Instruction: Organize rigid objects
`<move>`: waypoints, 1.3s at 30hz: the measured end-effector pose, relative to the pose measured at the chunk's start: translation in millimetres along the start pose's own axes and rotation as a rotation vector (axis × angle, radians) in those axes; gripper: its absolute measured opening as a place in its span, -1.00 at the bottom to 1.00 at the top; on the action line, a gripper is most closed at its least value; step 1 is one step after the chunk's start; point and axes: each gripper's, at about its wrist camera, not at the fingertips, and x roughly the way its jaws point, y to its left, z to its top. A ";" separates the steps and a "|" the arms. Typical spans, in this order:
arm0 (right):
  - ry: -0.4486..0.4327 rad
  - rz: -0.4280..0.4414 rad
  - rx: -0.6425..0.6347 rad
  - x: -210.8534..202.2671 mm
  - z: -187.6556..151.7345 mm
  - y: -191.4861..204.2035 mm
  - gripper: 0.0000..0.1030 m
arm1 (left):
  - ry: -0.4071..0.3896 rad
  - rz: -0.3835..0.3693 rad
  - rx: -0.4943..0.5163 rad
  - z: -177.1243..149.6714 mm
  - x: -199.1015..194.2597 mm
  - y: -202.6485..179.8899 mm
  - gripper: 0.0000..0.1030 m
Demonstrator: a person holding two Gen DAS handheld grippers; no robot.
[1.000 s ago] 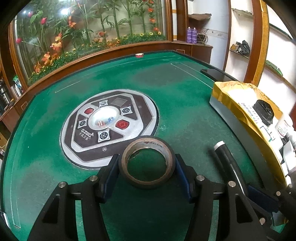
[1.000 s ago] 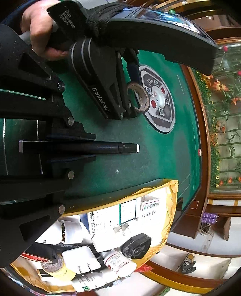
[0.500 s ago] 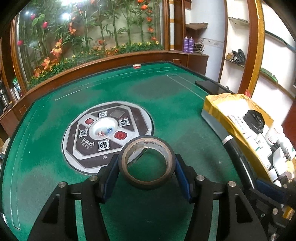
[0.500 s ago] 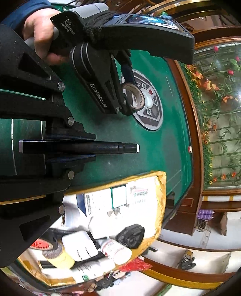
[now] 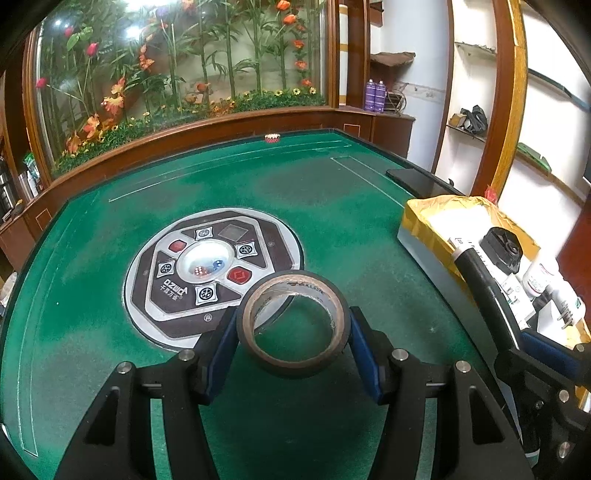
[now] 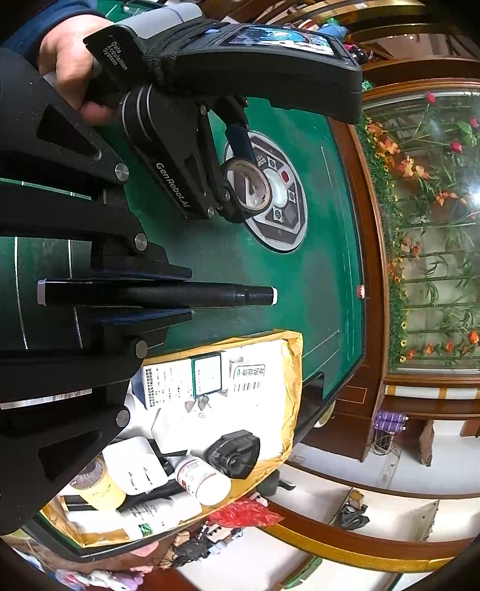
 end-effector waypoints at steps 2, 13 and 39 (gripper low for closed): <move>-0.005 -0.003 -0.002 -2.3 -0.1 0.9 -0.72 | -0.002 0.002 0.003 -0.1 -0.4 -0.1 0.13; -0.022 -0.024 0.005 -10.3 -2.3 -0.7 -0.72 | -0.032 0.000 0.019 0.2 -6.0 -4.2 0.13; -0.051 -0.064 0.033 -13.2 -5.7 -18.6 -0.72 | -0.065 -0.014 0.041 -0.9 -14.0 -14.2 0.13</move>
